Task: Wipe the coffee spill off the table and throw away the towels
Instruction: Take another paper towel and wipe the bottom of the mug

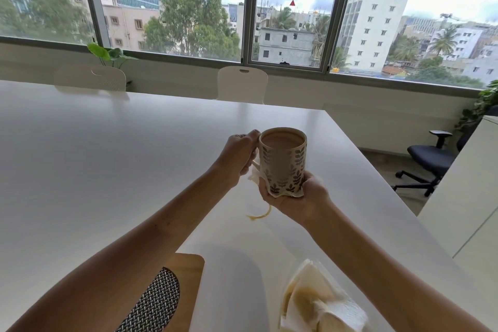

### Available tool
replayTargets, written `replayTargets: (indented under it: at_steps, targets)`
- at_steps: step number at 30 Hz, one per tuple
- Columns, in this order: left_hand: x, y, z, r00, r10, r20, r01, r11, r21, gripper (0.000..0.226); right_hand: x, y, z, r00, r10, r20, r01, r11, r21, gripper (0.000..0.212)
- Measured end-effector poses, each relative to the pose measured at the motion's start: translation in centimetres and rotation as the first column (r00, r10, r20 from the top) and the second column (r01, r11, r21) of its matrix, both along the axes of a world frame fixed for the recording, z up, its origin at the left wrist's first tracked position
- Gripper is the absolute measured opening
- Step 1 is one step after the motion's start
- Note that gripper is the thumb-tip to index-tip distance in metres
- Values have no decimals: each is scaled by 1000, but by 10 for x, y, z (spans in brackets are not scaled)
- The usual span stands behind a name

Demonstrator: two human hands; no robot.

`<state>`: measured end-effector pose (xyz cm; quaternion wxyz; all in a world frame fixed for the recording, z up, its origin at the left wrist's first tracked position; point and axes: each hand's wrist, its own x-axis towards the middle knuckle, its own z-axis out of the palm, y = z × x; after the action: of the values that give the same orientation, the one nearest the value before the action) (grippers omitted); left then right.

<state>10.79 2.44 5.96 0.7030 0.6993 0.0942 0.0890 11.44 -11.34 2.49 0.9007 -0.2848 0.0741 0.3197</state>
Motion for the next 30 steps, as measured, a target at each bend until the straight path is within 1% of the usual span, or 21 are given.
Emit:
replayTargets:
  at_steps: [6,11,14,18,22,28,30]
  targets:
    - [-2,-1,-1,1000,2,-12,-2,1000,8,43,-1,-2,1,1000,-3,-12,2,998,-55,55]
    - [-2,1,-5,1000,4,1,-4,999,38,41,-4,-7,10,994,84,-70,-91,990,-105,57]
    - [-2,1,-4,1000,6,15,-6,999,35,41,-5,-10,13,989,129,-76,-136,985,-109,57]
    - [1,1,-1,999,9,31,-9,1000,30,42,-3,-13,11,987,132,-94,-141,985,-99,55]
    - [2,0,-1,999,1,39,-3,999,41,41,-3,-19,12,987,143,-69,-150,982,-111,54]
    - [5,-2,-2,999,0,48,-2,999,32,42,2,-28,3,990,136,-38,-141,963,-231,49]
    - [6,-3,-3,999,2,49,-4,999,32,43,6,-31,-3,993,114,-18,-115,954,-276,46]
